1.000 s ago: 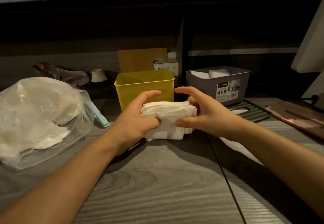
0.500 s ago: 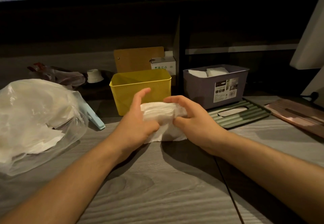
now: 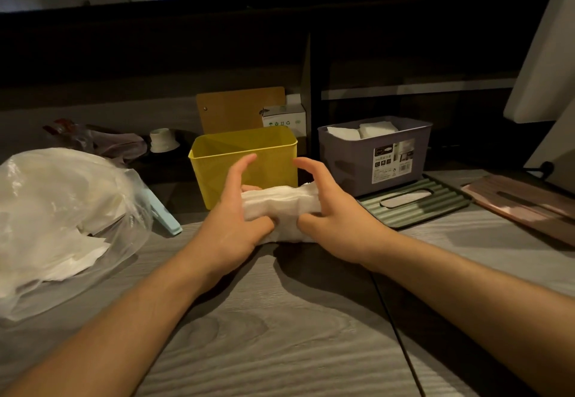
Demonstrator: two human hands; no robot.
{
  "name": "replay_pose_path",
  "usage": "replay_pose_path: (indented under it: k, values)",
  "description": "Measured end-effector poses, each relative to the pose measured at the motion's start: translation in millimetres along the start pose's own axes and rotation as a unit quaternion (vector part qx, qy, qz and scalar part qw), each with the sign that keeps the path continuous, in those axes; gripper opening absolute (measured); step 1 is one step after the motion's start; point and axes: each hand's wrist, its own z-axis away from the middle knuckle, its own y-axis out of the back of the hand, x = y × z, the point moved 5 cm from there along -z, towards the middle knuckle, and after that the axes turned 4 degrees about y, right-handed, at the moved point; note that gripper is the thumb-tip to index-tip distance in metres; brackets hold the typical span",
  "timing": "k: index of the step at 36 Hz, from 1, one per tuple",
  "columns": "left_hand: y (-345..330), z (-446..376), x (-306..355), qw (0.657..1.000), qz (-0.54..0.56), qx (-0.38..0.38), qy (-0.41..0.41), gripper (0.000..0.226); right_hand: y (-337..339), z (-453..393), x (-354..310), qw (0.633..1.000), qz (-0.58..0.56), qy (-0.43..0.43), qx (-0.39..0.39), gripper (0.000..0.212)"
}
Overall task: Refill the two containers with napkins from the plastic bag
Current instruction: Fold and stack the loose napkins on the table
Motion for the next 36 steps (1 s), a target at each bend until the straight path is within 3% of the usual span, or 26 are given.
replay_pose_path:
  k: [7, 11, 14, 21, 26, 31, 36]
  values:
    - [1, 3, 1, 1.0, 0.015, -0.018, 0.013, 0.077, 4, 1, 0, 1.0, -0.005, -0.006, -0.015, 0.09]
    - [7, 3, 5, 0.994, 0.11, -0.005, 0.02, 0.066, 14, -3, 9, 0.97, -0.234, -0.058, 0.042, 0.07]
    - [9, 3, 7, 0.986, 0.165, -0.01, 0.025, 0.058, 13, -3, 6, 0.938, -0.34, -0.07, -0.005, 0.051]
    - [3, 6, 10, 0.99, 0.131, -0.053, 0.021, 0.065, 16, -2, 8, 0.954, -0.281, -0.079, -0.072, 0.059]
    - [4, 7, 11, 0.99, 0.128, -0.047, 0.02, 0.065, 20, 0, 8, 0.969, -0.22, -0.071, -0.082, 0.035]
    - [7, 5, 13, 0.978, 0.207, -0.004, 0.032, 0.064, 18, 1, 4, 0.954, -0.272, -0.061, -0.11, 0.055]
    - [0, 6, 15, 0.968, 0.248, -0.016, 0.04, 0.07, 21, -2, 2, 0.939, -0.341, -0.045, -0.006, 0.04]
